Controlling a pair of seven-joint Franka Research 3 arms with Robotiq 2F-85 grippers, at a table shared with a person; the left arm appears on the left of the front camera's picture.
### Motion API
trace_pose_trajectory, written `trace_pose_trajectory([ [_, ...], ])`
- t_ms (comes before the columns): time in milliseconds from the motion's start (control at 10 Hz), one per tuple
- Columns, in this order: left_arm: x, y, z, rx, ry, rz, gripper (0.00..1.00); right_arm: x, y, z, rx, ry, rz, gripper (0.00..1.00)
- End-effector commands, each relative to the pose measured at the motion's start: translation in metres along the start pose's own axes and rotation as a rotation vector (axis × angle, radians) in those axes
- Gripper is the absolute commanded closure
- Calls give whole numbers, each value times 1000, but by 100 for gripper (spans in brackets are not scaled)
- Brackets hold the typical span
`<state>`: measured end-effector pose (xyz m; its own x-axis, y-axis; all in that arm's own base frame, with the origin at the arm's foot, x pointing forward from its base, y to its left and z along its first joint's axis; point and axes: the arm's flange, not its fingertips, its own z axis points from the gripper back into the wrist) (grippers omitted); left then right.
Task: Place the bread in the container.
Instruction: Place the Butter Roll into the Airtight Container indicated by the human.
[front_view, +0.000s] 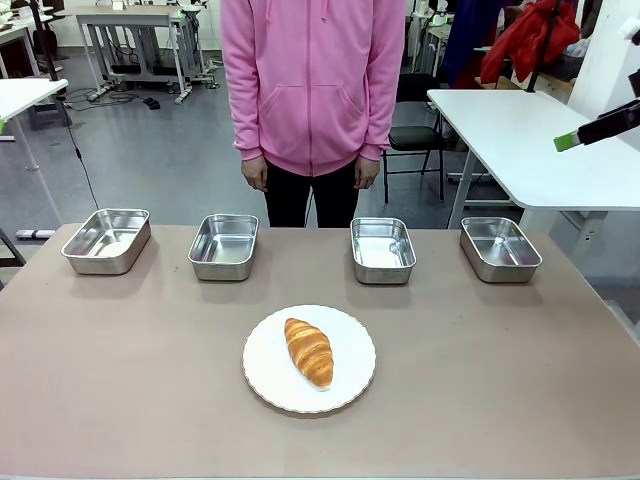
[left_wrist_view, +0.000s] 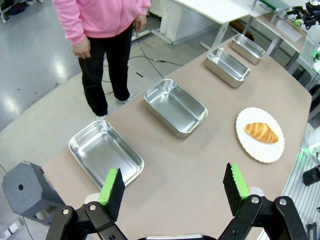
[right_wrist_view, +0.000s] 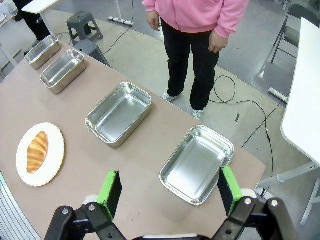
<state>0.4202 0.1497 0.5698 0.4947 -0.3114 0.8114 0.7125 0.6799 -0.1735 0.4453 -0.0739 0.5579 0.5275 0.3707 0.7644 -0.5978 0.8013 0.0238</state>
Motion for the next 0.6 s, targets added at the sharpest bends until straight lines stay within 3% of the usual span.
trace_pose_trajectory([
  [0,0,0,1,1,-3,-6,0,1,0,-1,8,-12,-1,0],
  [500,0,0,1,1,-3,-6,0,1,0,-1,8,-12,-1,0],
])
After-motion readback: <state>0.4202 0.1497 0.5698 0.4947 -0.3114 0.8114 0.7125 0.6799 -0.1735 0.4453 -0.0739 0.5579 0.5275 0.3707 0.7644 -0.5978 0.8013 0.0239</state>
